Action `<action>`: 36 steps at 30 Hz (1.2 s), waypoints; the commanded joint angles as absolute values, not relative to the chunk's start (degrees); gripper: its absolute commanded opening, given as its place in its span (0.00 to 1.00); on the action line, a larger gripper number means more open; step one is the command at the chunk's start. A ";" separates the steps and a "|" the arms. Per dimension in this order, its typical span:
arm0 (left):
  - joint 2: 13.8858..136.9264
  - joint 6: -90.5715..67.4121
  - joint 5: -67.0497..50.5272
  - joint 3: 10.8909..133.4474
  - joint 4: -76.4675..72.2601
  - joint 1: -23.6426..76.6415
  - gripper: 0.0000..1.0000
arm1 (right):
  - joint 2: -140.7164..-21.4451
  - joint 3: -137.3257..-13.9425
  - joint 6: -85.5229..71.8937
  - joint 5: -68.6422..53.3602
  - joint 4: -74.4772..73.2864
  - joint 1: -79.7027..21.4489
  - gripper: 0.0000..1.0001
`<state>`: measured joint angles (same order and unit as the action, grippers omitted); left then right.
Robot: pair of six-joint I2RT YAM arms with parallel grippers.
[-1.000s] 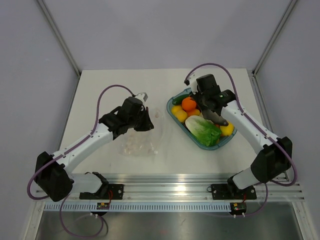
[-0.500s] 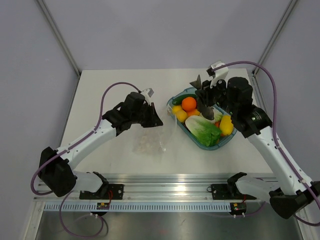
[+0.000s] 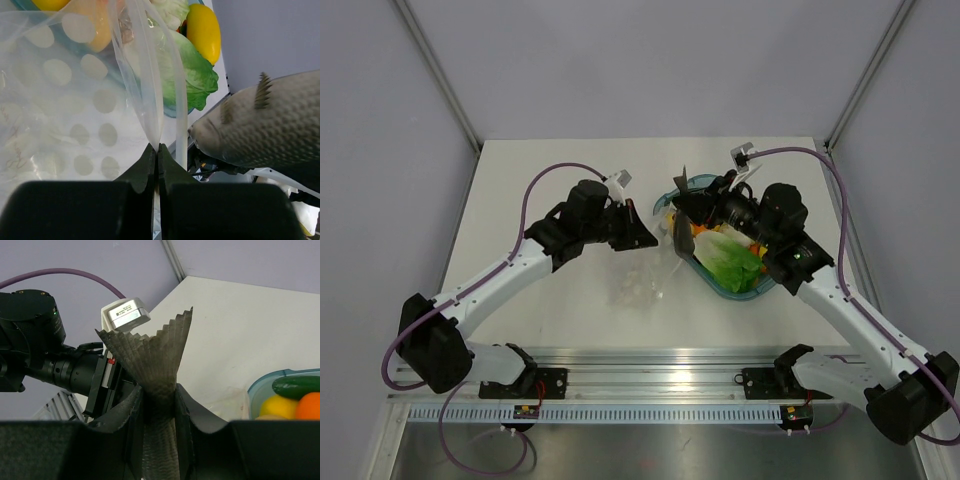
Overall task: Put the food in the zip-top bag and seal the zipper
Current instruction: Pick up the fake fish from the bin, then place the fake fish in the zipper food storage bag.
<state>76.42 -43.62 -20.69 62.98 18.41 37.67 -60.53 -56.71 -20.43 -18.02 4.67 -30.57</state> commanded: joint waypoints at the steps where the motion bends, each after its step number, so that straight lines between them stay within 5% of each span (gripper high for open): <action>1: 76.73 -45.17 -23.73 64.16 14.15 37.44 0.00 | -59.07 -54.76 -26.36 -18.81 16.78 -31.29 0.00; 20: 76.20 -44.21 -23.03 62.58 14.41 37.53 0.00 | -61.26 -56.34 -30.67 -16.17 21.80 -32.08 0.00; 36: 75.24 -41.66 -22.68 64.77 18.63 37.44 0.00 | -63.63 -44.30 -28.13 -22.59 30.50 -33.13 0.00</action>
<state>76.66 -42.89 -21.69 62.83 18.59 37.67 -63.51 -44.38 -29.69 -20.03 23.49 -32.10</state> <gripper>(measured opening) 0.012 0.327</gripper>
